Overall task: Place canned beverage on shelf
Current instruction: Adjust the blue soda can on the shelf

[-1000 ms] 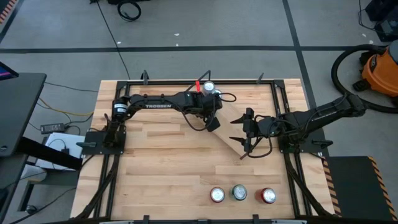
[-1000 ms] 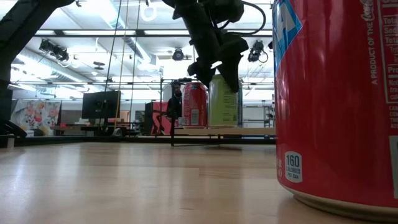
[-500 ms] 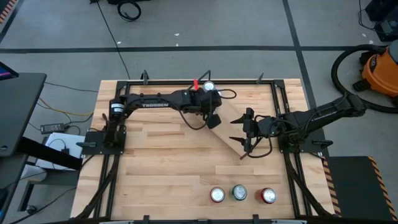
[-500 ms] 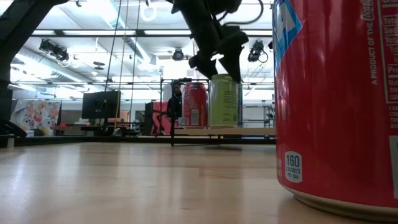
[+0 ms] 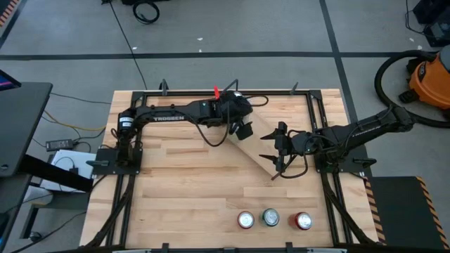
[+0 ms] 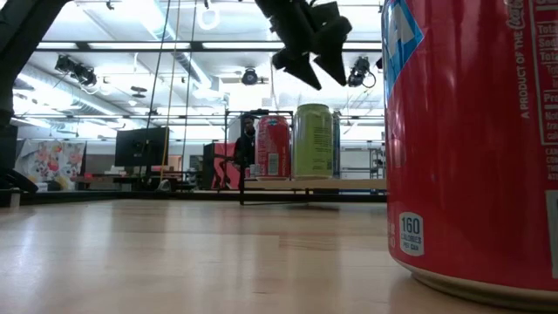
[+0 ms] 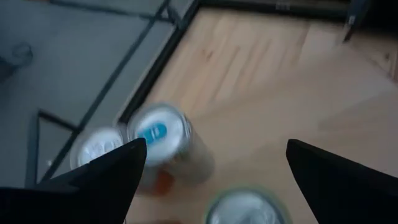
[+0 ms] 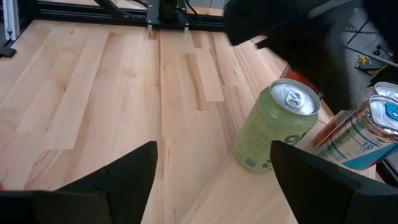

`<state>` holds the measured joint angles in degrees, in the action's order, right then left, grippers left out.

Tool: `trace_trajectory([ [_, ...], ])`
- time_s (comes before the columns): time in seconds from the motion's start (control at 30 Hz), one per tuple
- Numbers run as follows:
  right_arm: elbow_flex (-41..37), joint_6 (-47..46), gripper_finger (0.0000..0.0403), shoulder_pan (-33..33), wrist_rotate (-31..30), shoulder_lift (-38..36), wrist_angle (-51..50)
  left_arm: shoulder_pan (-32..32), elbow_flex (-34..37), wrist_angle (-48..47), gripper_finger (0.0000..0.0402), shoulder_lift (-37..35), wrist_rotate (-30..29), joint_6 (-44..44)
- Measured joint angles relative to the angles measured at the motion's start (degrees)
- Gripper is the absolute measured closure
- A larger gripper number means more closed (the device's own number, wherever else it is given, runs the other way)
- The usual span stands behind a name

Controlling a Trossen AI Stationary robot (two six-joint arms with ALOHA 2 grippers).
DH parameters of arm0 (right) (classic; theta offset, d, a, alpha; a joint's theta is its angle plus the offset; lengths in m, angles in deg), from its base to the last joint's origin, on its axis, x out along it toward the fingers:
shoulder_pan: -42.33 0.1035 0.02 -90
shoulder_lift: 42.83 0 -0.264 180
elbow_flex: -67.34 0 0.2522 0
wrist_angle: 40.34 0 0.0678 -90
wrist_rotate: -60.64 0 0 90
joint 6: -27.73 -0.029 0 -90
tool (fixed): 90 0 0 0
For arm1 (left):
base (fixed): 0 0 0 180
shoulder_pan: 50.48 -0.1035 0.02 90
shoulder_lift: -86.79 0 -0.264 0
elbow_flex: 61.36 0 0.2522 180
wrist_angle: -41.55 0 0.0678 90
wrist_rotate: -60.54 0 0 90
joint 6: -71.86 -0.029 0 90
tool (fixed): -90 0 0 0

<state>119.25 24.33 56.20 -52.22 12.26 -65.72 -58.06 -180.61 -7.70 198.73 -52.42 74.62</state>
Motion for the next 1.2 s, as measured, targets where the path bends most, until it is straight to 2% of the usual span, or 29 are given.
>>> trace_trajectory([
  [0.17, 0.0, 0.0, 0.0080, 0.0, 0.0, 0.0, 0.0, -1.3, 0.0, 4.7, 0.0004, 0.0, 1.5, -0.5],
  [0.3, 0.0, 0.0, 0.0080, 0.0, 0.0, 0.0, 0.0, -5.2, 0.0, 4.2, 0.0004, 0.0, 11.6, 7.7],
  [0.37, 0.0, 0.0, 0.0080, 0.0, 0.0, 0.0, 0.0, -7.2, 0.0, 3.8, 0.0004, 0.0, 14.7, 10.3],
  [0.73, 0.0, 0.6, 0.0080, 0.0, 0.0, 0.0, -0.1, -9.7, 0.0, 4.4, 0.0004, 0.0, 17.1, 14.3],
  [1.2, 0.0, 0.6, 0.0080, 0.0, 0.0, 0.0, 0.5, -10.2, -0.1, 3.8, 0.0004, 2.2, 15.2, 17.1],
])
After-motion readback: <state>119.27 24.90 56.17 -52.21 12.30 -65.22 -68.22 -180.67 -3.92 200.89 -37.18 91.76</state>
